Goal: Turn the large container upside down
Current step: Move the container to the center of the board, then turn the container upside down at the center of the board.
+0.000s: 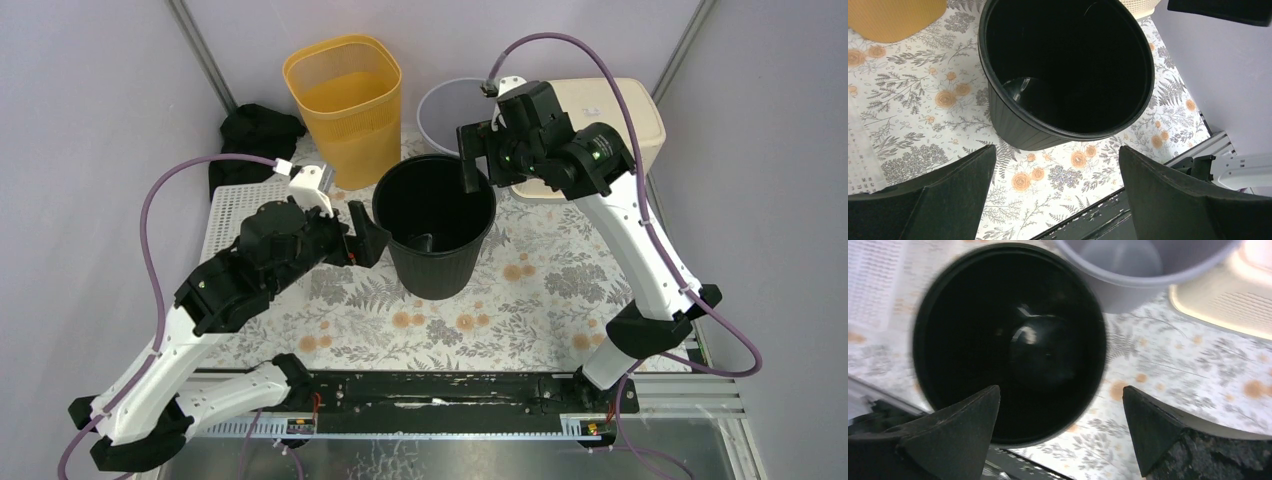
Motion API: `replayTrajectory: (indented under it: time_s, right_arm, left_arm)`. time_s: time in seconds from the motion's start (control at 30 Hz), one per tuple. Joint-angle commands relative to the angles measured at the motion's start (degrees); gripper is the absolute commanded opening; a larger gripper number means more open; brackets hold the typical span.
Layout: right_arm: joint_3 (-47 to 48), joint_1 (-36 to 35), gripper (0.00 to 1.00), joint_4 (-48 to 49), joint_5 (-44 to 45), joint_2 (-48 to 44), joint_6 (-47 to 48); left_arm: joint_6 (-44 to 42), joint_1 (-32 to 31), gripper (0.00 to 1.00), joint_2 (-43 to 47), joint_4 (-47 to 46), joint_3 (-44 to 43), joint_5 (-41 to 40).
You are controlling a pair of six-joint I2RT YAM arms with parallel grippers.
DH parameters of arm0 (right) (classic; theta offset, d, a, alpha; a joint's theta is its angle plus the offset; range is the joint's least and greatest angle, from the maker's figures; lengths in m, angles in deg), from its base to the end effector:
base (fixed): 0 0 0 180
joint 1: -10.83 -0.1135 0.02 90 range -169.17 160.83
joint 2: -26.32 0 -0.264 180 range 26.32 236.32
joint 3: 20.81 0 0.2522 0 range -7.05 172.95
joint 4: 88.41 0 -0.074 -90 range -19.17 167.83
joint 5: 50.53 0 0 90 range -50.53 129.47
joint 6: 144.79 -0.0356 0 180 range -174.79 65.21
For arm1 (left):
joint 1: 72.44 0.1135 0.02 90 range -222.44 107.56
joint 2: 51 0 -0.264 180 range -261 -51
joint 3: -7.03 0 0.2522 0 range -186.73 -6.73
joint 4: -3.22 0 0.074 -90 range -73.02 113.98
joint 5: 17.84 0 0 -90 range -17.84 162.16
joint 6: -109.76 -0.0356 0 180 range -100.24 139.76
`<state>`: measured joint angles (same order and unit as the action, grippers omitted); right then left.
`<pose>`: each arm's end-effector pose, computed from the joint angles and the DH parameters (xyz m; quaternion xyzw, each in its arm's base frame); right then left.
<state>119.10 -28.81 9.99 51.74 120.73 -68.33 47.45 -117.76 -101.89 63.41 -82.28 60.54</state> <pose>0.2397 0.1887 0.4925 -0.1529 0.8743 0.1165 0.4456 0.1121 -0.1032 0.4347 0.0701 0.8226 -0.2646 0.4984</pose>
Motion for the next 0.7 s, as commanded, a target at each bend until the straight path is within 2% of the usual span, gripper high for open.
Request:
replayTrajectory:
  time_s: [0.0, 0.17, 0.37, 0.67]
  right_arm:
    - [2.6, 0.3, 0.99, 5.3, -15.1, 0.6, -4.6]
    - [8.9, 0.2, 1.0, 2.4, -24.1, 8.5, -9.4]
    - [5.7, -0.5, 0.72, 7.1, -28.1, 10.2, -13.4]
    - [10.0, -4.5, 0.68, 8.1, -24.1, 15.7, -18.1]
  left_arm:
    - [-0.9, 0.2, 1.0, 1.4, 0.2, -2.4, -2.1]
    - [-0.5, 0.2, 1.0, 2.8, 0.3, -1.6, -2.0]
    - [-0.3, 0.2, 1.0, 5.1, 0.5, -1.3, -2.6]
    - [-0.4, 0.2, 1.0, 5.0, 0.1, -2.1, -0.7]
